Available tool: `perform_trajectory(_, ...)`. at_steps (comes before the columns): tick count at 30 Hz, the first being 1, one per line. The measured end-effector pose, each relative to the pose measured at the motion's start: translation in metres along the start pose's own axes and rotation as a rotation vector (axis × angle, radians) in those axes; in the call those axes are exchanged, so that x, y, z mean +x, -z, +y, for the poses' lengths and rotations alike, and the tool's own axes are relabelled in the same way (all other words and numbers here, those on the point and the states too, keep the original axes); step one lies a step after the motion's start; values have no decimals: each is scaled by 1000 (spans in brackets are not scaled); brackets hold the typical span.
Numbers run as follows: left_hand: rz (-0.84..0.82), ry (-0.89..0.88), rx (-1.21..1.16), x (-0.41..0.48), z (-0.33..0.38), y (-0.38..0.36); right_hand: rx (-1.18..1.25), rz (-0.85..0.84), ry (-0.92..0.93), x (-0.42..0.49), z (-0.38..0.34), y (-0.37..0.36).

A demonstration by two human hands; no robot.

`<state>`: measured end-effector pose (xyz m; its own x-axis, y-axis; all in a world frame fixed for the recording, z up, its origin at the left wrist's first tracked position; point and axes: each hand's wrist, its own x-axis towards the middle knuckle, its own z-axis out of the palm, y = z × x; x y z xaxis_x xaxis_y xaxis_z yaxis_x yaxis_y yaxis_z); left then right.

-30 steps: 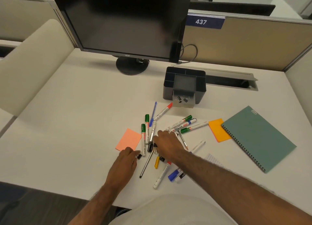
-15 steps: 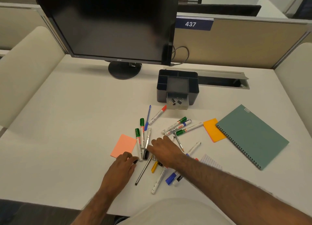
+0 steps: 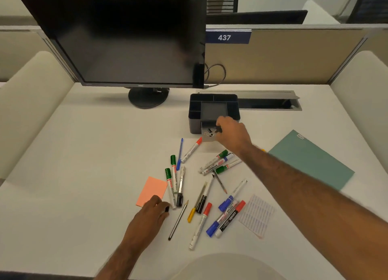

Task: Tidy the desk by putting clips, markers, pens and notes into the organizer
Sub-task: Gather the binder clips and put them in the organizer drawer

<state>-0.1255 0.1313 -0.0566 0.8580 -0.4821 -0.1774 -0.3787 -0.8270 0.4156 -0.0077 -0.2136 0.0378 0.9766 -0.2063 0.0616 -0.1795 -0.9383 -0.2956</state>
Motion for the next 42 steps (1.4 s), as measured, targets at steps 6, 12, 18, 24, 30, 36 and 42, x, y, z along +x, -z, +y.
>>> perform_trajectory(6,47,-41,17,15,3,19,249,108,-127,-2,19,-7)
perform_trajectory(12,234,-33,-90,87,56,64,355,119,-252,-44,35,-27)
perform_trajectory(18,337,-106,-165,187,136,86,307,89,-258,-76,51,-28)
perform_trajectory(24,260,-109,-155,234,167,88,254,112,-247,-81,73,-15)
perform_trajectory(30,321,-152,-59,234,138,73,221,131,-223,-65,80,-12)
perform_trajectory(36,185,-123,108,232,114,67,-29,109,30,-25,68,-7)
perform_trajectory(42,182,-132,124,243,112,69,-197,8,137,18,50,-4)
